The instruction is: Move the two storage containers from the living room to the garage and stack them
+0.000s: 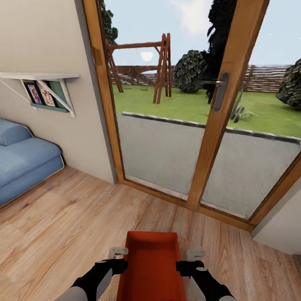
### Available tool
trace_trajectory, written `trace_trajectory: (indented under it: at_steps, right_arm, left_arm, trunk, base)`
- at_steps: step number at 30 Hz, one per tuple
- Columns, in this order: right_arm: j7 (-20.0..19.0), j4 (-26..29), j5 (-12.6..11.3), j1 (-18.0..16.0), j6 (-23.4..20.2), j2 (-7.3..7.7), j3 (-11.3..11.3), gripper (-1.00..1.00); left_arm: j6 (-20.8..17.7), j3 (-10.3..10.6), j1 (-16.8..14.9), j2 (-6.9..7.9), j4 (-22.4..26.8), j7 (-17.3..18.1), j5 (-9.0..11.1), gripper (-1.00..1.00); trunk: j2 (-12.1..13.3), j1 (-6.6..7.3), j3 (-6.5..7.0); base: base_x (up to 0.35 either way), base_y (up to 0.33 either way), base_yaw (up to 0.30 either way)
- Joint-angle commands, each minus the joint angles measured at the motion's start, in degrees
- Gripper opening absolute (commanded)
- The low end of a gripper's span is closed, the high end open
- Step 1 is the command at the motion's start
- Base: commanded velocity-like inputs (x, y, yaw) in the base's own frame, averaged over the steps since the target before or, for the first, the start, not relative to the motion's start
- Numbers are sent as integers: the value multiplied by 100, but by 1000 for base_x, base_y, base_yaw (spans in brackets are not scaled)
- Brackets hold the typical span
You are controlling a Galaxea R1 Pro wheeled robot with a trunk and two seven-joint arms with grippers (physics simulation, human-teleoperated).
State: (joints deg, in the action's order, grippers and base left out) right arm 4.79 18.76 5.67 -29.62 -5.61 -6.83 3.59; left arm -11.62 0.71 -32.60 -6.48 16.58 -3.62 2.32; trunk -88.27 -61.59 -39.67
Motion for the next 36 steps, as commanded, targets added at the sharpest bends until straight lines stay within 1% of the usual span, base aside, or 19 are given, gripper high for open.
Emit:
trace_trajectory:
  at_steps: [1,6,11,15,22,28,34,36]
  right_arm:
    - [1,13,58,0,-37,-5,37,100]
    - [-1,13,57,0,-30,-3,37,100]
    - [-4,39,57,1,84,13,35,100]
    - [-9,65,57,6,137,24,30,100]
    - [-3,134,48,8,147,27,46,100]
    - [151,196,30,8,133,24,76,100]
    - [201,205,23,8,143,29,75,100]
    - [204,206,27,9,143,31,73,100]
  left_arm:
    - [-33,8,-1,-1,12,-24,24,100]
    - [-33,8,-1,-5,15,-23,23,100]
    - [-33,2,-1,-10,19,-17,21,100]
    - [-32,-2,-1,-9,29,-22,16,100]
    - [-25,-8,-1,-8,62,-25,14,100]
    - [-25,-6,-1,-10,74,-25,14,100]
    - [-24,-3,-1,-11,74,-25,14,100]
    - [-24,-1,-1,-11,68,-25,9,100]
  trunk:
    - [-44,-22,-33]
    - [-245,-132,-168]
    - [-445,-242,-304]
    - [-445,-242,-337]
    - [-445,-242,-352]
    - [-445,-242,-354]
    - [-445,-242,-354]
    - [-525,-286,-390]
  base:
    - [0,0,95]
    - [0,0,95]
    - [0,0,89]
    - [0,0,44]
    - [0,0,-3]
    - [0,0,-151]
    - [0,0,-142]
    - [0,0,-35]
